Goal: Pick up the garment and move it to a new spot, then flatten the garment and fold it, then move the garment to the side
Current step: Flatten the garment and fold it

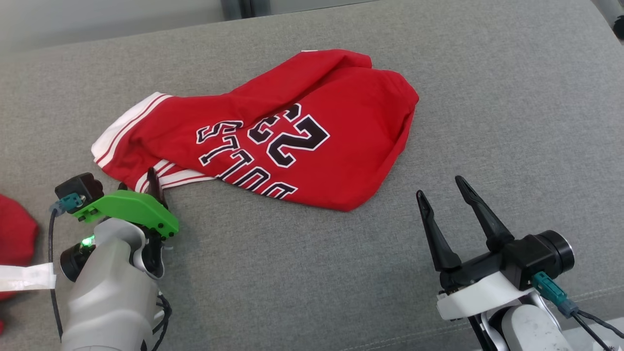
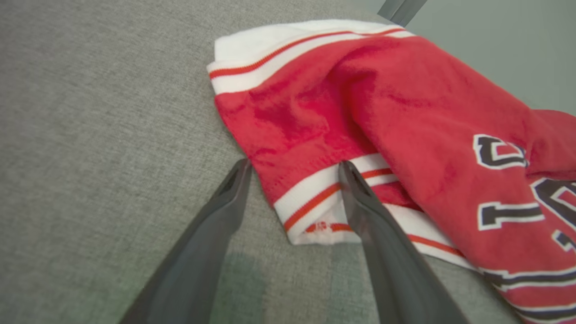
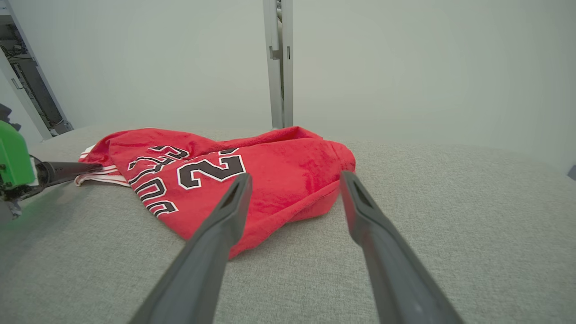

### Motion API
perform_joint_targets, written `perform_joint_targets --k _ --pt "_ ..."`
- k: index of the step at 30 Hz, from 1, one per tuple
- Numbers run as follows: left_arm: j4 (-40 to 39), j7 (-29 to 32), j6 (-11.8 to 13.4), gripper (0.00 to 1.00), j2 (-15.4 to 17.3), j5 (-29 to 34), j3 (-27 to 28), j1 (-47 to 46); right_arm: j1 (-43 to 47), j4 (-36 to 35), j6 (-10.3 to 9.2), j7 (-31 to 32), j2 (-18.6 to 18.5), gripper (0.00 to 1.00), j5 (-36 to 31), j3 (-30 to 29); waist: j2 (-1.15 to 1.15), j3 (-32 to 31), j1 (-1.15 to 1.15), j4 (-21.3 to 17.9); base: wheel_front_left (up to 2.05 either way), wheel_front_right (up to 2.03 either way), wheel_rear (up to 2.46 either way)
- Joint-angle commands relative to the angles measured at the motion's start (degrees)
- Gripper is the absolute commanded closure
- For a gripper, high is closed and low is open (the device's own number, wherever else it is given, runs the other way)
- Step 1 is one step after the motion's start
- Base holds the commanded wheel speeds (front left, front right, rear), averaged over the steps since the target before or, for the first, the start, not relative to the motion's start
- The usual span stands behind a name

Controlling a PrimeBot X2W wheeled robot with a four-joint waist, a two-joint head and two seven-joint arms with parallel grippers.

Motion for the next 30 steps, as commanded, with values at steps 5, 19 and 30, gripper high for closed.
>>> perform_joint_targets --k 5,19,30 --pt "2.53 -1.29 4.04 0.07 2.6 5.1 -4.46 -1.33 -1.2 0.1 0.01 0.01 0.43 0.0 0.5 0.17 0.0 1.14 0.0 -1.23 0.0 0.0 0.0" --pt "-12.43 -4.06 2.32 1.0 6.16 17.55 -14.52 -7.13 -0.42 0.5 0.01 0.01 1.82 0.0 0.71 -0.35 0.0 -1.87 0.0 -3.12 0.0 0.0 0.0" --pt "-25.59 -4.03 -4.37 1.0 7.16 29.48 -28.81 -23.15 0.04 -0.77 0.01 0.01 3.32 0.0 1.65 -0.03 0.0 -4.21 0.0 -9.07 0.0 0.0 0.0"
